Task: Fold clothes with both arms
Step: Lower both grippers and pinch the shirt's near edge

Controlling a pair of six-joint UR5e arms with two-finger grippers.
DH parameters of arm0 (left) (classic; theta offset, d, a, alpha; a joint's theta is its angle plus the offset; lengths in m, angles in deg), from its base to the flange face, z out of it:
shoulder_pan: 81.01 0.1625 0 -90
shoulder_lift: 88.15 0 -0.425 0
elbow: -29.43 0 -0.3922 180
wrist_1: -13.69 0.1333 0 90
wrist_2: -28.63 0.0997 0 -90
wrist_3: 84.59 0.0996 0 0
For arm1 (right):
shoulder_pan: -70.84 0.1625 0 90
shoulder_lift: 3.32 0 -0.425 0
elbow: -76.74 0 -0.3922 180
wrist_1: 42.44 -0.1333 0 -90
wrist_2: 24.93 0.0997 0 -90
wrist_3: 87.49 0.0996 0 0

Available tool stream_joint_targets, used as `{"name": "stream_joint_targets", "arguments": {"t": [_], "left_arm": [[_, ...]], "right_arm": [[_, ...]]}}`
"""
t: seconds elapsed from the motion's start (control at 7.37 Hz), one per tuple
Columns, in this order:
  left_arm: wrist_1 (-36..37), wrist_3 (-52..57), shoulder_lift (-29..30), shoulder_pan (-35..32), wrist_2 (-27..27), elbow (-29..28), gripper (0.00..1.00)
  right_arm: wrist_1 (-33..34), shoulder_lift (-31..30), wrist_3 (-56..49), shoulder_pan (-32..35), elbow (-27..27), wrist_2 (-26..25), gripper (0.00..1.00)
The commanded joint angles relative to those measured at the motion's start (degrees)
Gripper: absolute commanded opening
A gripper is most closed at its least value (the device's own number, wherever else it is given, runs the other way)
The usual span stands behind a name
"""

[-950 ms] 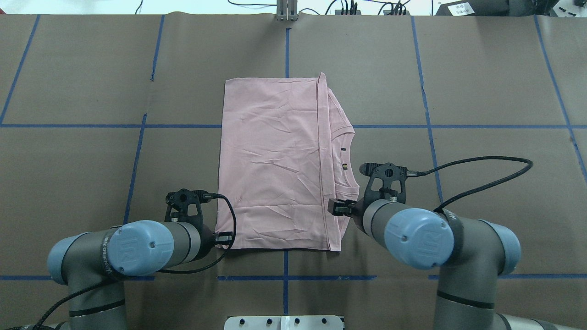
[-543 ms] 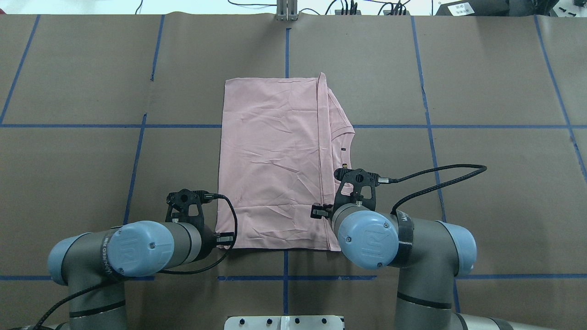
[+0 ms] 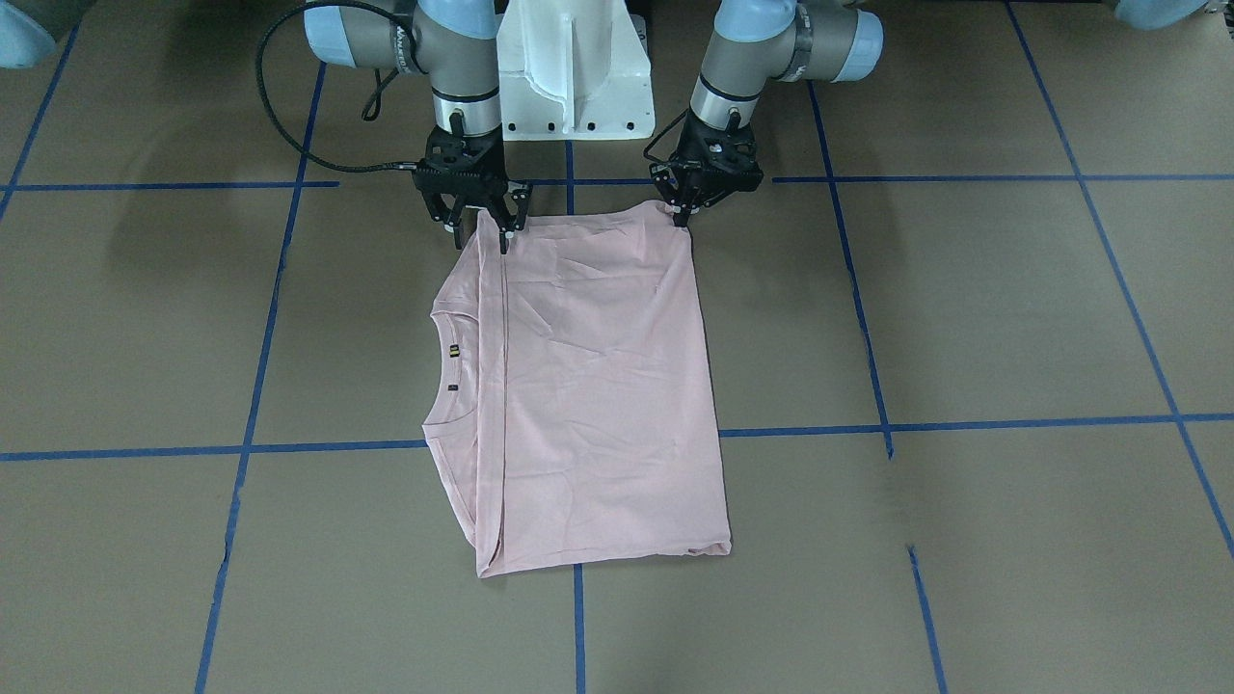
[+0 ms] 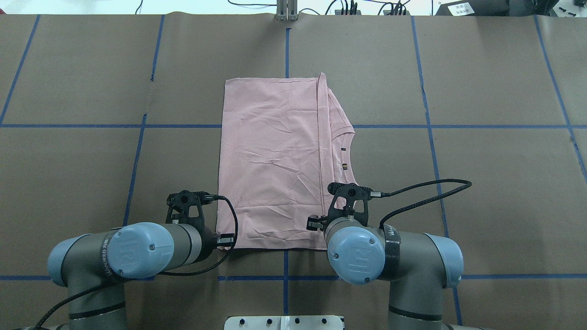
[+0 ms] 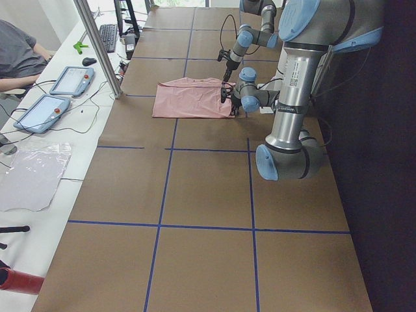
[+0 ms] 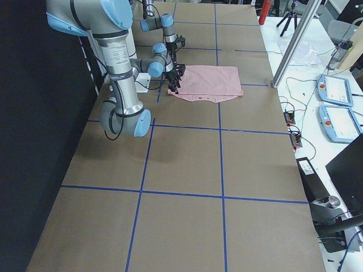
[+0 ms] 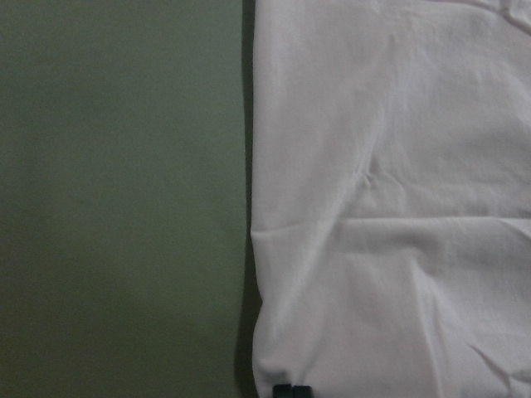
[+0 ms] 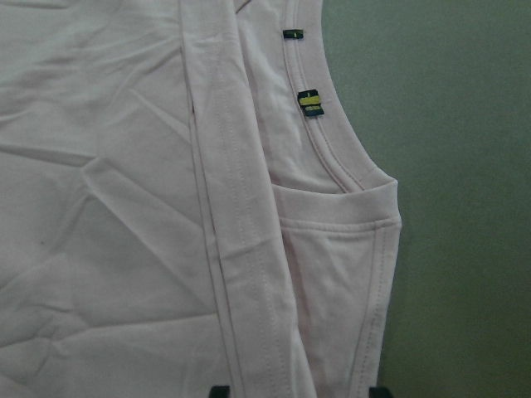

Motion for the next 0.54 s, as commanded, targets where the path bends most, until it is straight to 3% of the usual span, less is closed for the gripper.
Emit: {"name": "stream_joint_targets", "arguments": {"t": [0.0, 0.41], "left_arm": [[-0.01, -0.01, 0.00, 0.19, 0.01, -0.04, 0.00], [-0.01, -0.01, -0.09, 0.10, 0.01, -0.04, 0.00]], "right_arm": [[0.37, 0.08, 0.46, -0.49, -0.07, -0.07, 0.59], [0.37, -0.10, 1.43, -1.20, -0.07, -0.07, 0.55]]}}
